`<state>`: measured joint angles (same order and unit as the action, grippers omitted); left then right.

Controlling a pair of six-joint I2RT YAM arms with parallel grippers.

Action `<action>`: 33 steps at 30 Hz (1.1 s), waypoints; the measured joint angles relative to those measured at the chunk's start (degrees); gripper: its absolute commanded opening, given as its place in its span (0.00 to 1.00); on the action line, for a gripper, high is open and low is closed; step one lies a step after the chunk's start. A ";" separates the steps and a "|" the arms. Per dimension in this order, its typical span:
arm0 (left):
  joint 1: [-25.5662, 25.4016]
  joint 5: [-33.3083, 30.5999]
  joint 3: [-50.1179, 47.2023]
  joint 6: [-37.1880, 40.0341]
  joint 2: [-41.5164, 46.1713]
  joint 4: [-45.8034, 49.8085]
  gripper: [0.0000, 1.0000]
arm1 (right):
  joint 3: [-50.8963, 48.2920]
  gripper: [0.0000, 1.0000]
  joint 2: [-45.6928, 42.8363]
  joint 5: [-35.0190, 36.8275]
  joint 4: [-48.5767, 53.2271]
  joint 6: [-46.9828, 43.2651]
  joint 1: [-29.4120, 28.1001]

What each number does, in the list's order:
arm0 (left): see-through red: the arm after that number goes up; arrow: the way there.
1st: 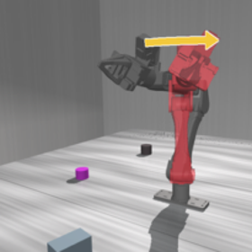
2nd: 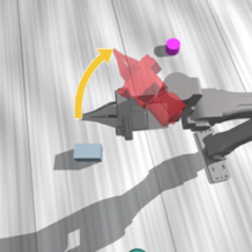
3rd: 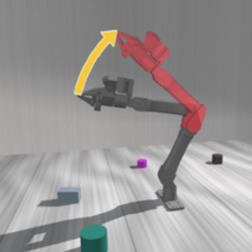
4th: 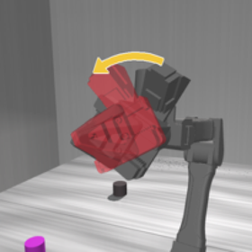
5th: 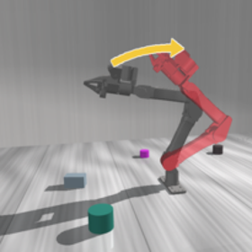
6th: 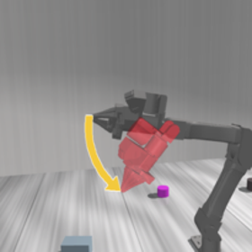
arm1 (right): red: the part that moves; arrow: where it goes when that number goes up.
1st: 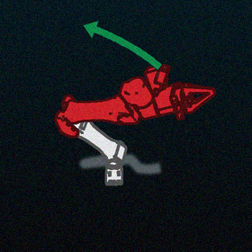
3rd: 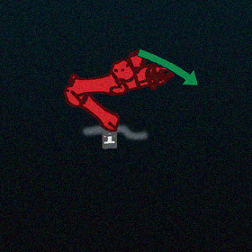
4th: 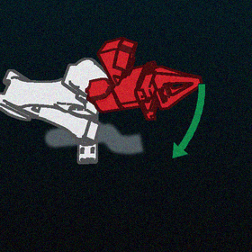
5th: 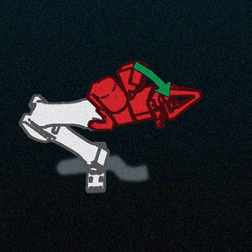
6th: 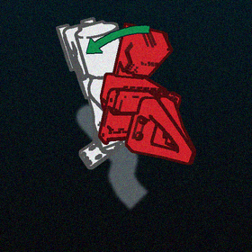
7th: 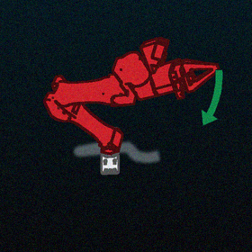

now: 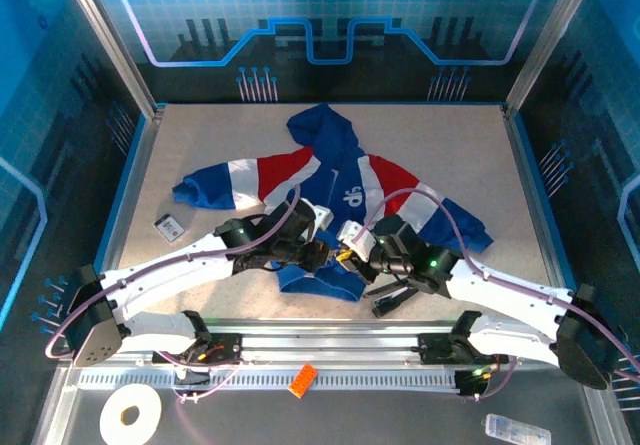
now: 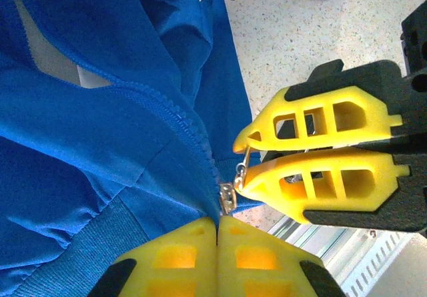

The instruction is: Zip up the jacket

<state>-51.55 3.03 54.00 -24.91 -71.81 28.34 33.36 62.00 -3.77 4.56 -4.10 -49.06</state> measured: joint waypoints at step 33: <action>0.00 1.97 -1.40 4.35 1.09 -0.26 0.00 | -2.64 0.39 1.09 -6.23 -5.51 -9.09 -0.55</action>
<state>-51.55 4.99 52.60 -20.56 -70.72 28.08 30.72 63.09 -10.00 -0.95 -13.19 -49.60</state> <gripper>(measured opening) 0.037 0.366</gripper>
